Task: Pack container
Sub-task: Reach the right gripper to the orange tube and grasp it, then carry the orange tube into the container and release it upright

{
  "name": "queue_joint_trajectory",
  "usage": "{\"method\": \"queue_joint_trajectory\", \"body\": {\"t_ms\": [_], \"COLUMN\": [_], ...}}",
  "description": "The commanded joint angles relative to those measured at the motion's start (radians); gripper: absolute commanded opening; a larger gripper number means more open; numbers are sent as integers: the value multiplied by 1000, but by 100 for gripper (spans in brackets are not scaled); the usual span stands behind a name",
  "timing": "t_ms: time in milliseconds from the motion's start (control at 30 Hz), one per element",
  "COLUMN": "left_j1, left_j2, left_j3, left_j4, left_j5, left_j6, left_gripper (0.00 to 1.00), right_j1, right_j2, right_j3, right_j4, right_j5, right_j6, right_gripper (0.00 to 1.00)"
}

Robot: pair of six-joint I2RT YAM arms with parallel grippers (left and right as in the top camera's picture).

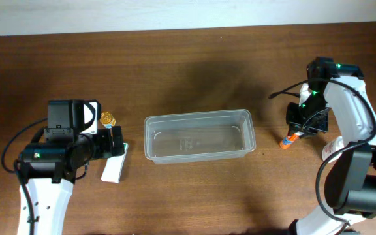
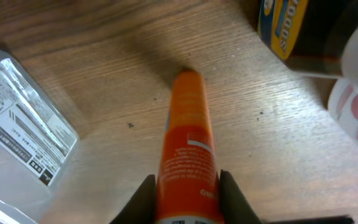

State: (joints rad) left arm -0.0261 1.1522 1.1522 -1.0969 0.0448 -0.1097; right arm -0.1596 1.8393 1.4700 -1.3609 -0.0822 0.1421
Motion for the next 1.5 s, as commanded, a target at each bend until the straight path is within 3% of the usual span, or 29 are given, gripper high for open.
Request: {"method": "queue_joint_trajectory", "body": {"t_ms": [0,133,400,733,1033,1467], "left_j1": [-4,-4,-4,-4,-4,-4], "left_j2": [0,0,0,0,0,0], "left_j3": [20,20,20,20,20,20], "left_j4": [-4,-7,-7,-7,-8,-12], "left_j5": [-8,-8,-7,-7,-7,-7], "left_j6": [5,5,5,5,5,5], "left_gripper": [99,99,99,99,99,100], "right_j1": [-4,-4,52,359,475,480], "right_j2": [8,4,-143,-359,-220,16], "right_j3": [2,2,63,135,62,55], "right_j4": [-6,-2,-2,23,84,181], "right_j5": [-4,-4,-5,2,14,16], "right_j6": [1,-11,-50,-79,-33,-29], "right_gripper": [16,5,4,6,6,6]}}
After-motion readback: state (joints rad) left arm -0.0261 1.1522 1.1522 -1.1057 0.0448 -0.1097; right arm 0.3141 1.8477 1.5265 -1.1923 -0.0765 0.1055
